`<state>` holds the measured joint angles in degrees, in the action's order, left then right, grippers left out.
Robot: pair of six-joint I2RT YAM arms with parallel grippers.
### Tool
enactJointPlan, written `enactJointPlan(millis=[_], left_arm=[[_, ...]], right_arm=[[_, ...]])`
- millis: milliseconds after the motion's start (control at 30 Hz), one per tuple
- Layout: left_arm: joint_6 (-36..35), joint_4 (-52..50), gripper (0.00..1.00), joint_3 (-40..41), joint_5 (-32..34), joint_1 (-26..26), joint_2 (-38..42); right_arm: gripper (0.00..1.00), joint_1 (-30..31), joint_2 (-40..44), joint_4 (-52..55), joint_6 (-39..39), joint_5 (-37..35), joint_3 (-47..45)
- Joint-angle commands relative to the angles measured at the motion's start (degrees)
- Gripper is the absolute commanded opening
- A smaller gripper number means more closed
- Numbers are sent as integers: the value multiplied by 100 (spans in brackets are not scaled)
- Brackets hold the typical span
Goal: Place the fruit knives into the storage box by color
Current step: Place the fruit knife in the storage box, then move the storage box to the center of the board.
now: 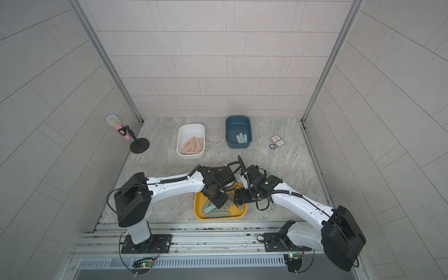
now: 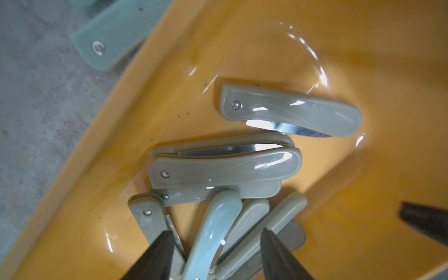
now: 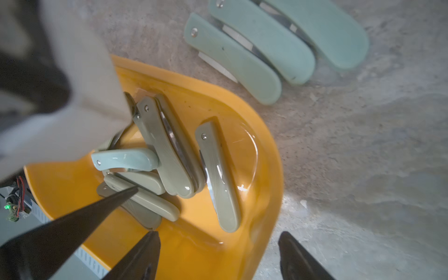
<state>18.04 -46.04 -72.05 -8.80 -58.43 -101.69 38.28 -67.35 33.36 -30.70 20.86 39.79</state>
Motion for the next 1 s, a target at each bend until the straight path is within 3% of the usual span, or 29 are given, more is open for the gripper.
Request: enactJointPlan(millis=[0, 167, 400, 500, 567, 667, 767, 867, 967], left_arm=[[274, 75, 69, 73, -172, 412, 618], [497, -8, 69, 494, -434, 1409, 1439], [743, -567, 71, 1511, -289, 2563, 2534], [1129, -943, 82, 1723, 346, 2641, 3089], [1342, -955, 87, 1805, 354, 2693, 3320], [1418, -882, 92, 1877, 397, 2767, 3305], [1310, -930, 96, 1656, 97, 2951, 2967], [1263, -841, 100, 1589, -120, 3054, 2661], [1263, -754, 100, 1772, -287, 3301, 2582]], right_arm=[[76, 279, -202, -303, -94, 117, -59], [71, 680, -622, -753, -316, 125, 155], [70, 1183, -1513, -1102, -564, 49, 840], [70, 1302, -1811, -1153, -560, 78, 1077], [70, 1360, -1924, -1220, -560, 129, 1196], [70, 1470, -2010, -1222, -507, 211, 1434], [71, 1392, -1719, -431, -122, -374, 1814], [71, 1071, -1220, 190, 125, -1134, 1818], [67, 566, -1002, 424, 431, -1462, 1579]])
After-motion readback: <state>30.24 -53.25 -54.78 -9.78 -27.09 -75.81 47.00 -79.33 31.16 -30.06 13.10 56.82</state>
